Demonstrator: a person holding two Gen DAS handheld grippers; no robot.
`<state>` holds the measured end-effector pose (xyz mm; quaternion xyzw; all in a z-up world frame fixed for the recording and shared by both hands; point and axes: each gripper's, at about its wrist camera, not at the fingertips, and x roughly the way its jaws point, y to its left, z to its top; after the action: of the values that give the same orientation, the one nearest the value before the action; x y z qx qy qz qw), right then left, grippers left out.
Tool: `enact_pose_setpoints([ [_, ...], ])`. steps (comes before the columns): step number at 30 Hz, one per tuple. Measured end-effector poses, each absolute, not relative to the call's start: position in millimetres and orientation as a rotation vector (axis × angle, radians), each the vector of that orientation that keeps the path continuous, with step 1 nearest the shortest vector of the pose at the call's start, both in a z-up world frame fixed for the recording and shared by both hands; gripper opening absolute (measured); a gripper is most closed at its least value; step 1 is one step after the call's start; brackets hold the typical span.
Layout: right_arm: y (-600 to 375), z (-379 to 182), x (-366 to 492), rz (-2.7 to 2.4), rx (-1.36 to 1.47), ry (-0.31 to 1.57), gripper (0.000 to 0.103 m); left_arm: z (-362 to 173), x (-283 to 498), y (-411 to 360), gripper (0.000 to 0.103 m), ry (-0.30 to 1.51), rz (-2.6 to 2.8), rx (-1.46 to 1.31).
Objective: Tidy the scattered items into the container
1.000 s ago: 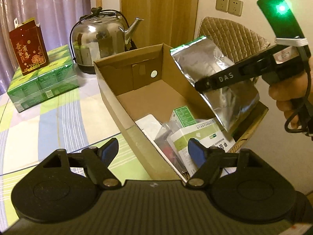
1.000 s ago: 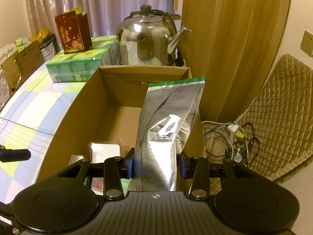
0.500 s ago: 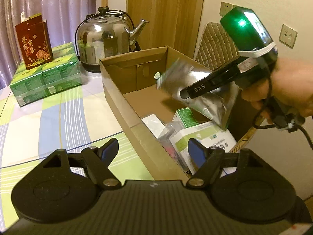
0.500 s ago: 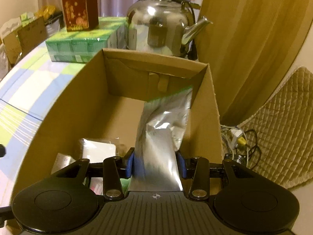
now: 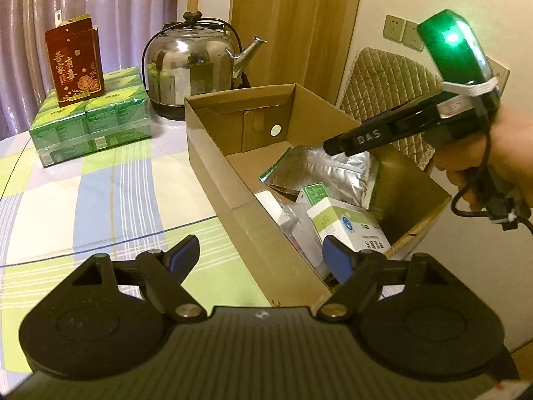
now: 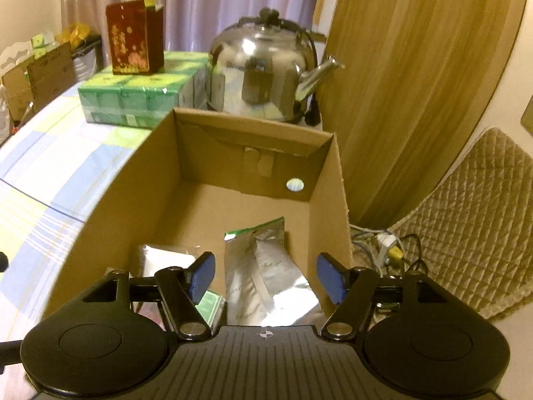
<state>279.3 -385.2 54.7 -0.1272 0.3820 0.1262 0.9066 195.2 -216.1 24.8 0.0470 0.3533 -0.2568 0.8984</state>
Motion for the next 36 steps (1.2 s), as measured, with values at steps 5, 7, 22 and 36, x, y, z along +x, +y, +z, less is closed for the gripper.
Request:
enact_pose_setpoints([
  [5, -386.4, 77.8, 242.5, 0.256, -0.229, 0.725, 0.084, 32.0, 178.9, -208.2, 0.084, 0.737, -0.515, 0.070],
  [7, -387.3, 86.3, 224.1, 0.256, -0.209, 0.703, 0.087, 35.4, 170.6, -205.1, 0.088, 0.736, -0.508, 0.059],
  [22, -409.1, 123.9, 99.2, 0.233, -0.103, 0.644, 0.101, 69.8, 99.9, -208.3, 0.102, 0.701, -0.431, 0.039],
  [36, -436.3, 136.6, 24.6, 0.202, -0.035, 0.621, 0.101, 86.2, 48.1, -228.2, 0.102, 0.728, -0.398, 0.016],
])
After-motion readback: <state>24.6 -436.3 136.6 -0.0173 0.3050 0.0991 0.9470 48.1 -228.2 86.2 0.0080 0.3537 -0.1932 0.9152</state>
